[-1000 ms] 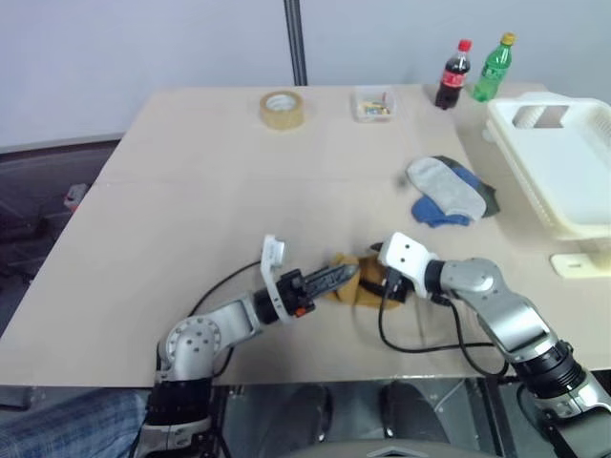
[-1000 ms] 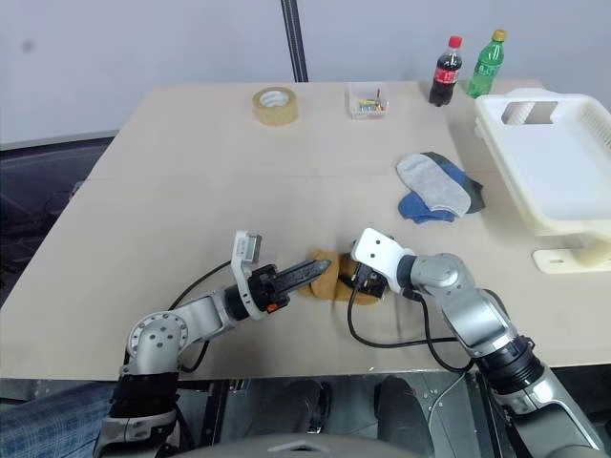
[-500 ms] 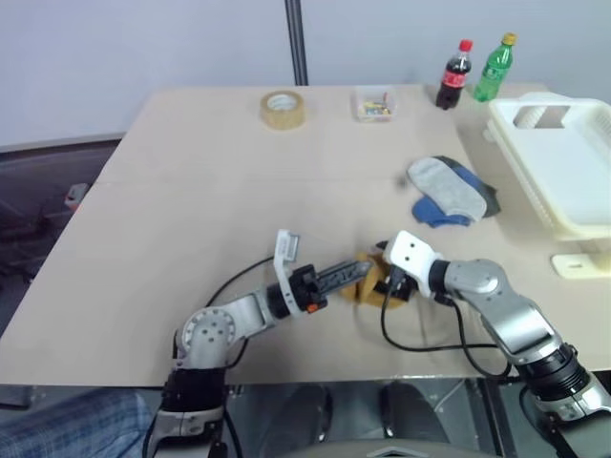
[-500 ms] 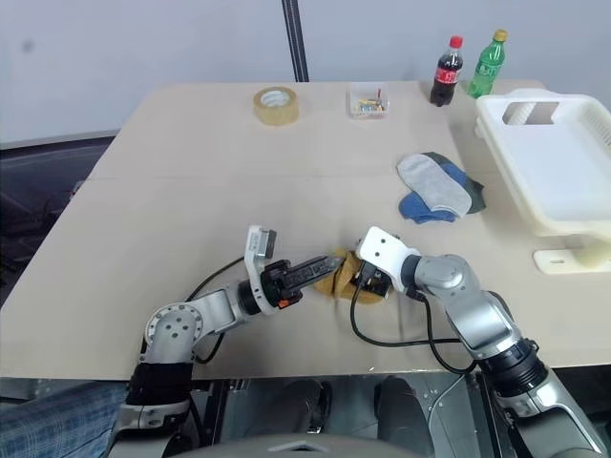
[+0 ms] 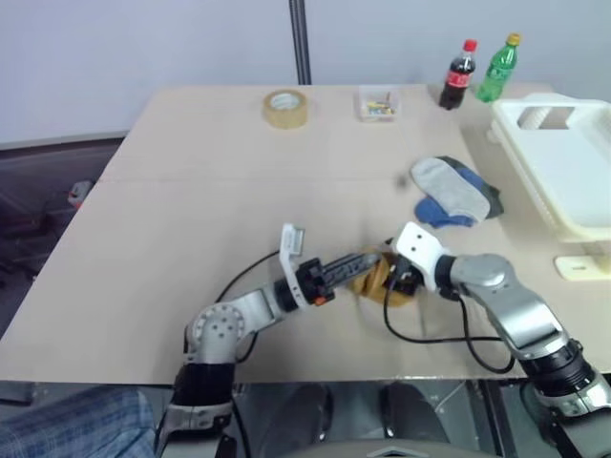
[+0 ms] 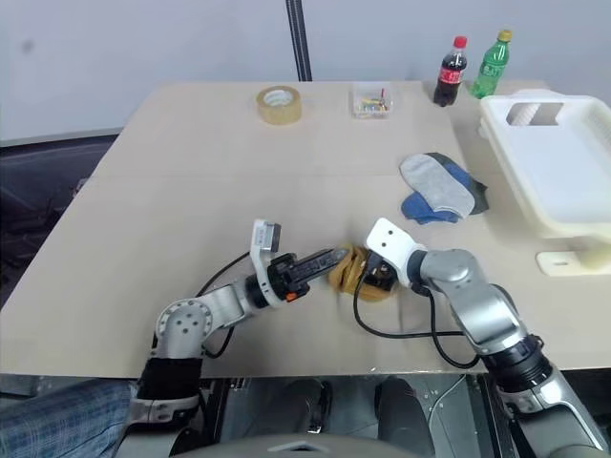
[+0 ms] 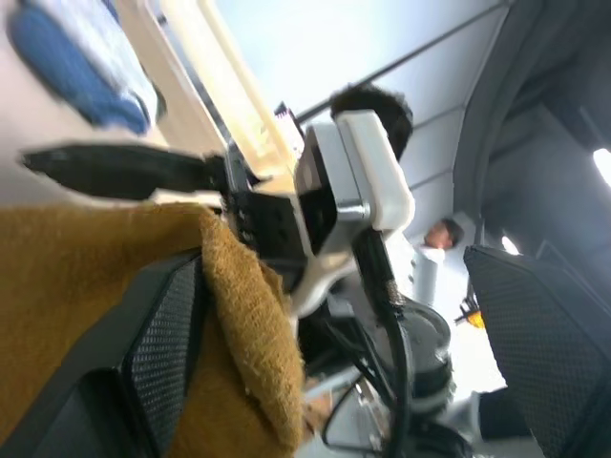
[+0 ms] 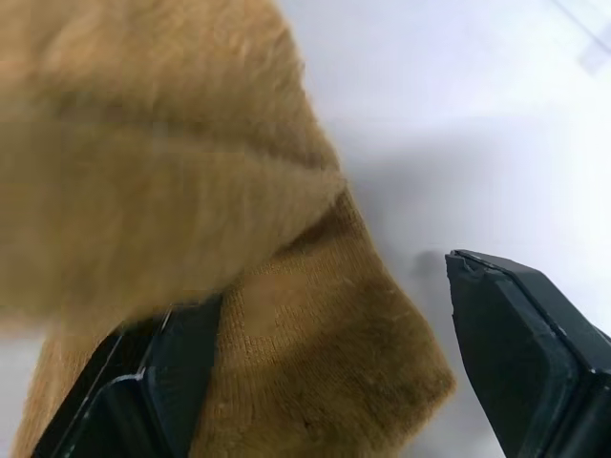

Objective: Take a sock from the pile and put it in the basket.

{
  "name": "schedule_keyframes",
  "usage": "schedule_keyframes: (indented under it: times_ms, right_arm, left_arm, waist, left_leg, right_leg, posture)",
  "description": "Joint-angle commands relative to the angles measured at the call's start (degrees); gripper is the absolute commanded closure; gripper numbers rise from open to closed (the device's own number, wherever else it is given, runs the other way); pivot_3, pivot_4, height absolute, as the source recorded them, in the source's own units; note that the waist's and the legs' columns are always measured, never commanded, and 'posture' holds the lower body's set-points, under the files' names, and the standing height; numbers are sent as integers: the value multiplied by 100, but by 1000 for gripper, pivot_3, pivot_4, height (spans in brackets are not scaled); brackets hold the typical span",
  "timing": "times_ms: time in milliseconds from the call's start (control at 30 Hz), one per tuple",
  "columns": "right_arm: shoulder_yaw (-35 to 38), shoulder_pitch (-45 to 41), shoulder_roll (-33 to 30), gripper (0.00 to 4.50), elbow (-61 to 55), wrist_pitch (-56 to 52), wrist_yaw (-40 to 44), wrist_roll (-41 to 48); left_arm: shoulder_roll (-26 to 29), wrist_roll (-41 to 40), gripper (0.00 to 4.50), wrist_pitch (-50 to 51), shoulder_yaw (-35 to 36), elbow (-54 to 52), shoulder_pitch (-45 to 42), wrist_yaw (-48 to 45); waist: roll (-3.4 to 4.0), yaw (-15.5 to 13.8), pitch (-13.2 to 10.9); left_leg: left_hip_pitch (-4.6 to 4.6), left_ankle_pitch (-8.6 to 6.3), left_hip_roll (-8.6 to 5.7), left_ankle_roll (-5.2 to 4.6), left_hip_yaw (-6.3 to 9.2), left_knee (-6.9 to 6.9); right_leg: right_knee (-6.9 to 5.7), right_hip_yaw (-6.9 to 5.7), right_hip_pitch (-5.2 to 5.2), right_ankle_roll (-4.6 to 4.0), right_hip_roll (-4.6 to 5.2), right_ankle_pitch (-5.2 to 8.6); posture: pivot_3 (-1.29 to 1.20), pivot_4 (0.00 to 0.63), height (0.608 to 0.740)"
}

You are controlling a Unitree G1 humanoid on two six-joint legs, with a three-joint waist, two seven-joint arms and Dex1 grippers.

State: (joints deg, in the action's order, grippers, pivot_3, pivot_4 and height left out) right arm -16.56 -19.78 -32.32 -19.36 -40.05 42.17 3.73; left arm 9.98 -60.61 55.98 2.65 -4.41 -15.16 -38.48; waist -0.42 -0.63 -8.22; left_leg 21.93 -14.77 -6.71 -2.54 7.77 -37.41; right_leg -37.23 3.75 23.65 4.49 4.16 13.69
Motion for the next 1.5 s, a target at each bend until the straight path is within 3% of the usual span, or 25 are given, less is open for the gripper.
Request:
schedule_keyframes:
  times_ms: [33, 333, 567, 667, 767, 933, 1067, 1300, 1433, 1500]
  right_arm:
    - [591, 124, -421, 675, -661, -486, 334, 488]
    - [2170, 505, -1197, 675, -990, -1177, 739, 1629]
    - [2739, 827, -882, 675, -1474, -1971, 426, 2632]
    - [2740, 920, -715, 675, -1695, -2186, 231, 2936]
    - [2735, 893, -532, 27, -1838, -2393, 23, 3235]
    - [2692, 462, 237, 27, -1872, -2951, -900, 3541]
    - [2312, 287, 637, 27, -1649, -3041, -1656, 3175]
    - [1504, 687, 390, 27, -1294, -2989, -2101, 2530]
    - [1596, 781, 413, 27, -1103, -3195, -2294, 2450]
    - [1662, 805, 457, 562, -1115, -3378, -2237, 2608]
  left_arm:
    - [-177, 245, 31, -357, -13, 245, -229, -100]
    - [-419, 503, 31, -399, -311, 464, -338, -341]
    - [-617, 569, 31, -456, -309, 630, -481, -402]
    - [-708, 644, 31, -492, -345, 734, -509, -444]
    - [-769, 762, 0, -527, -395, 823, -517, -484]
    - [-793, 859, 0, -514, -431, 840, -500, -552]
    - [-809, 912, 0, -511, -427, 846, -513, -597]
    - [-810, 961, 0, -529, -414, 814, -493, -629]
    - [-805, 987, 0, -551, -391, 804, -480, -637]
    - [-792, 984, 0, -551, -379, 795, -477, -643]
  waist:
    - [0, -17, -2]
    - [-10, -26, -9]
    - [-11, -27, -10]
    - [-12, -31, -10]
    - [-12, -31, -10]
    - [-11, -21, -10]
    - [-11, -25, -10]
    - [-11, -23, -10]
    - [-9, -23, -8]
    - [-10, -32, -8]
  left_leg:
    - [4, 0, 0, 0, 1, 2]
    - [22, -1, 0, -2, 15, 4]
    - [24, -1, 3, -3, 20, 4]
    - [25, -1, 2, -3, 21, 3]
    - [27, -1, 2, -3, 22, 3]
    - [25, -1, 2, -2, 23, 3]
    - [26, -1, 1, -2, 25, 3]
    - [36, 0, -3, -1, 29, 3]
    - [30, 1, -3, -1, 29, 2]
    - [20, 0, -3, -1, 32, 1]
  right_leg:
    - [6, -2, 2, 0, 0, 0]
    - [30, -19, 2, 1, 6, -1]
    - [32, -24, 2, 2, 7, -1]
    - [32, -26, 1, 2, 8, -1]
    - [33, -27, 2, 2, 9, -1]
    - [30, -27, 3, 1, 8, -1]
    - [31, -31, 3, 1, 8, -1]
    - [32, -35, 13, 1, 9, -1]
    - [31, -36, 6, 1, 8, -1]
    - [31, -40, -3, 1, 9, -1]
  posture:
    - [0, 150, 739]
    - [0, 150, 739]
    - [0, 150, 739]
    - [0, 150, 739]
    - [0, 150, 739]
    - [0, 150, 739]
    - [0, 150, 739]
    - [0, 150, 739]
    - [0, 150, 739]
    - [0, 150, 739]
